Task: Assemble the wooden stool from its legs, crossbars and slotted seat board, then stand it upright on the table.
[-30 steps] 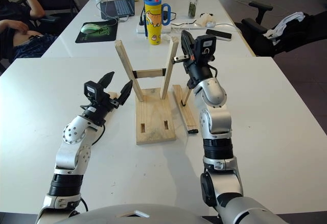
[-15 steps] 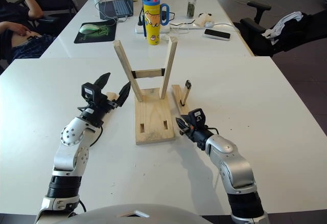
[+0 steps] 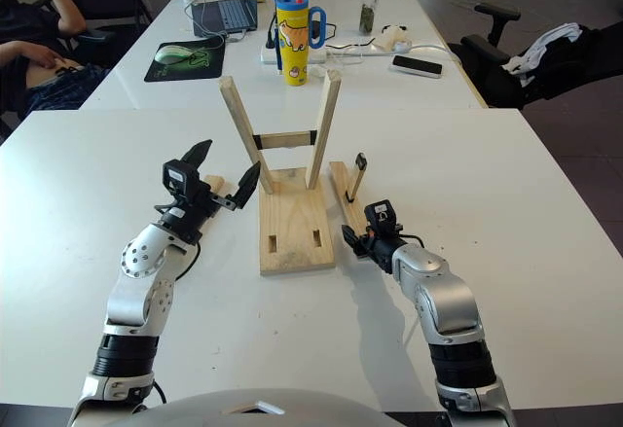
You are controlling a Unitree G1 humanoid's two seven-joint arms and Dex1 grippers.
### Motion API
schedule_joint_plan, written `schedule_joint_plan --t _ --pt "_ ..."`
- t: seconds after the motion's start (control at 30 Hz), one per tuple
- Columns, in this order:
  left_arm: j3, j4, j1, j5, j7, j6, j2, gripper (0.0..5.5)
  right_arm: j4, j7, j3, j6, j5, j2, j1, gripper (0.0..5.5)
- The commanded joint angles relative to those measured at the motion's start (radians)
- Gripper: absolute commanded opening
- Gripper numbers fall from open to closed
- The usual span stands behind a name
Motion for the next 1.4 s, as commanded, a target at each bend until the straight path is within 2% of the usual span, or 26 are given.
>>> schedule_joint_plan --t 0.03,0.13,0.3,0.47,0.73,0.87,0.97,1.17,1.4 --pt "-0.002 0.009 -0.015 0.004 -0.002 0.008 0.004 5.4 0.053 -0.021 0.0 0.017 -0.023 0.009 -0.053 3.47" --pt "-0.001 0.014 -0.017 0.006 0.001 0.006 0.003 5.4 0.092 -0.016 0.006 0.015 -0.025 0.024 -0.078 3.47" --pt "0.001 0.014 -0.016 0.001 0.0 0.003 0.001 5.4 0.114 0.002 0.009 0.022 -0.016 0.029 -0.089 2.76" --pt "0.002 0.008 -0.013 -0.016 -0.013 0.0 0.001 4.69 0.124 -0.004 -0.005 0.021 -0.018 0.029 -0.079 2.08" --pt "-0.013 0.001 -0.009 -0.005 -0.028 0.019 0.016 3.5 0.14 -0.016 -0.042 -0.007 -0.017 0.035 -0.07 2.06" --pt "-0.015 0.01 -0.014 0.004 -0.026 0.025 0.02 3.48 0.156 -0.029 -0.087 -0.046 -0.018 0.037 -0.077 2.06" --pt "-0.001 0.017 -0.031 -0.011 -0.02 0.052 0.02 3.48 0.165 -0.05 -0.183 -0.136 0.0 0.045 -0.113 2.06" --pt "0.039 0.026 -0.083 -0.065 -0.018 0.124 0.019 3.48 0.148 0.028 -0.389 -0.312 0.211 0.083 -0.24 2.06" --pt "0.069 -0.009 -0.117 -0.196 -0.069 0.239 0.026 3.48 0.074 0.211 -0.484 -0.164 0.599 0.015 -0.338 2.06"
